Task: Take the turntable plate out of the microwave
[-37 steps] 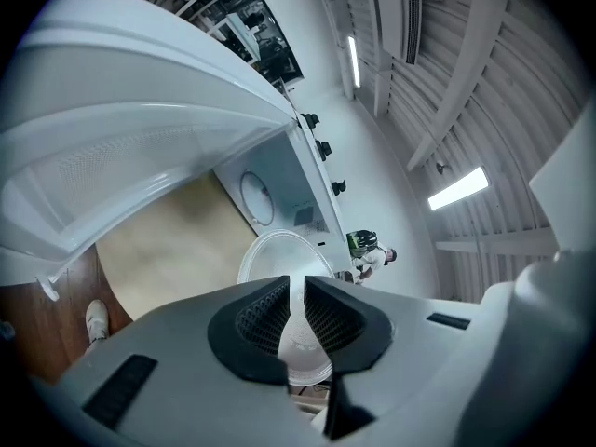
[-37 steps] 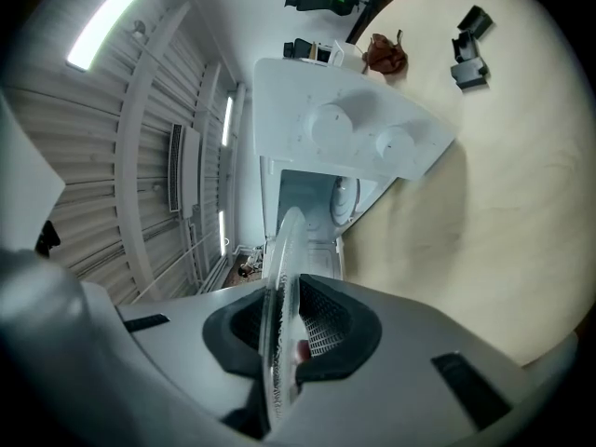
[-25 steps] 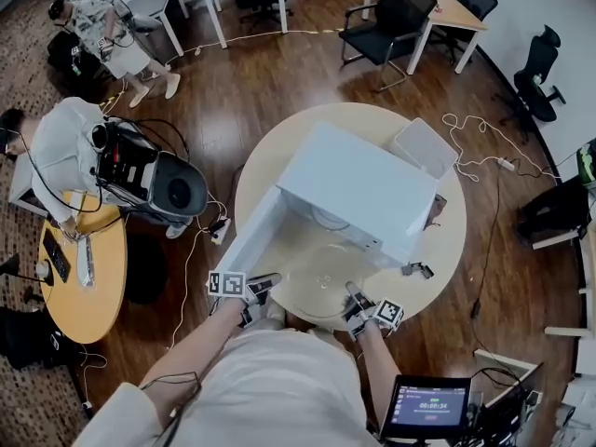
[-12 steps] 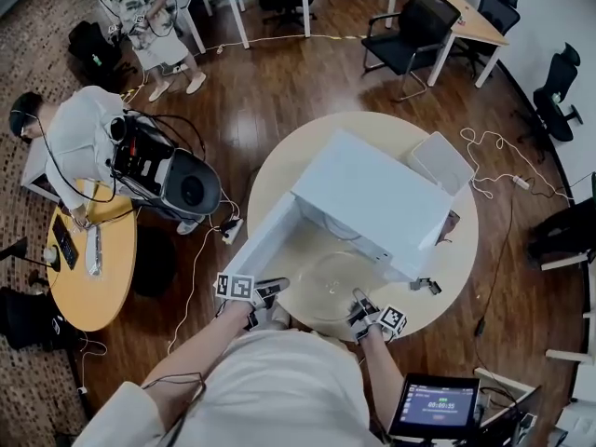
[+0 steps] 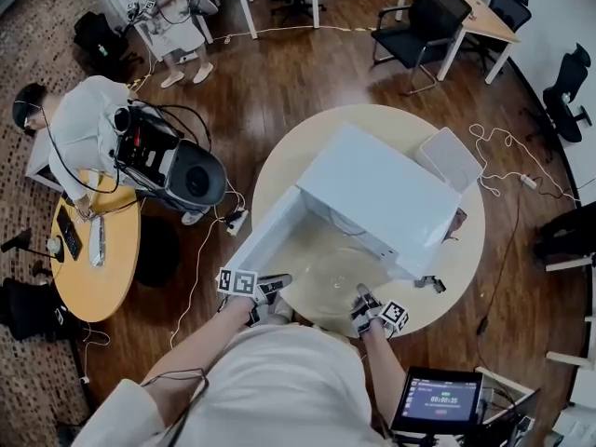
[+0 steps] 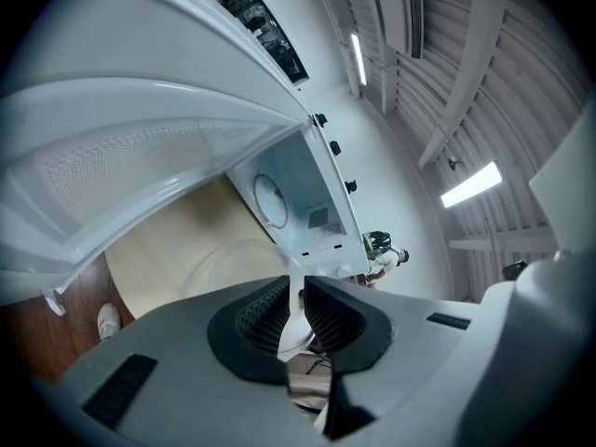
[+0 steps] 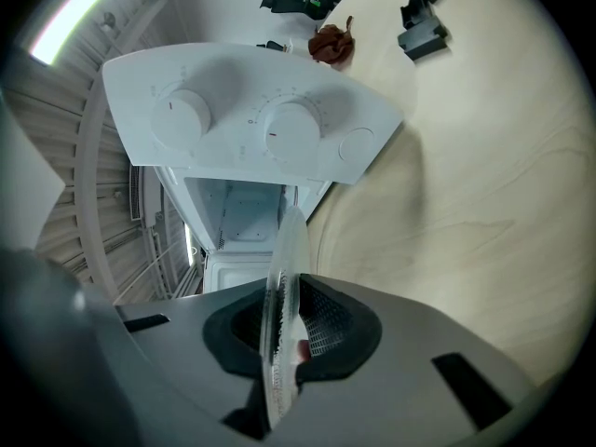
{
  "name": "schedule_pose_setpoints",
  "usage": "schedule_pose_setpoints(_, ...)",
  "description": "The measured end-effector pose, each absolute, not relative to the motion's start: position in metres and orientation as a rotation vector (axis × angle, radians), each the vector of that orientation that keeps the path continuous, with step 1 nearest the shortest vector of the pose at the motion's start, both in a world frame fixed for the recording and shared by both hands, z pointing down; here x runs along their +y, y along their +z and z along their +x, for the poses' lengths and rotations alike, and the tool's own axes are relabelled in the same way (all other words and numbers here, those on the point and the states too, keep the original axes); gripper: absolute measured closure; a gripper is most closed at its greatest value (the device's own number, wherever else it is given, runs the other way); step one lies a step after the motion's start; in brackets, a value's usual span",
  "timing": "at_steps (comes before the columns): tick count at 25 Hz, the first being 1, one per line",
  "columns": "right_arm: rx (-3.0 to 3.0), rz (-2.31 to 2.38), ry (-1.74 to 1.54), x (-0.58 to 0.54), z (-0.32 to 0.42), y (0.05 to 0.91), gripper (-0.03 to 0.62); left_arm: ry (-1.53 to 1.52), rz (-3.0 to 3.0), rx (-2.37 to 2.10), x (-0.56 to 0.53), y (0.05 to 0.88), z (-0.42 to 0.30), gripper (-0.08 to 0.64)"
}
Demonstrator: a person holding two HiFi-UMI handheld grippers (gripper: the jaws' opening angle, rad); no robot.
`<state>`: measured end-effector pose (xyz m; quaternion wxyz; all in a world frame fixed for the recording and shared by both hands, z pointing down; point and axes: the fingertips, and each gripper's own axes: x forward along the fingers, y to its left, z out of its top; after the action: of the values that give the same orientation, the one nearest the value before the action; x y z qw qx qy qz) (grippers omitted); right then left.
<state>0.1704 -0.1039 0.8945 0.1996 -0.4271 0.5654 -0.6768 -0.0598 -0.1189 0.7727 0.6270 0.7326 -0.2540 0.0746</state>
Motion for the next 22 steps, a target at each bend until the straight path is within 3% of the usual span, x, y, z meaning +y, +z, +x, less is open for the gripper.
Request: schedule_pose_setpoints(22, 1.479, -1.244, -1.894, -0.101, 0.184, 0.909, 0.565, 0.172, 1.669, -0.576, -0.123, 0.769, -0.052, 0.523)
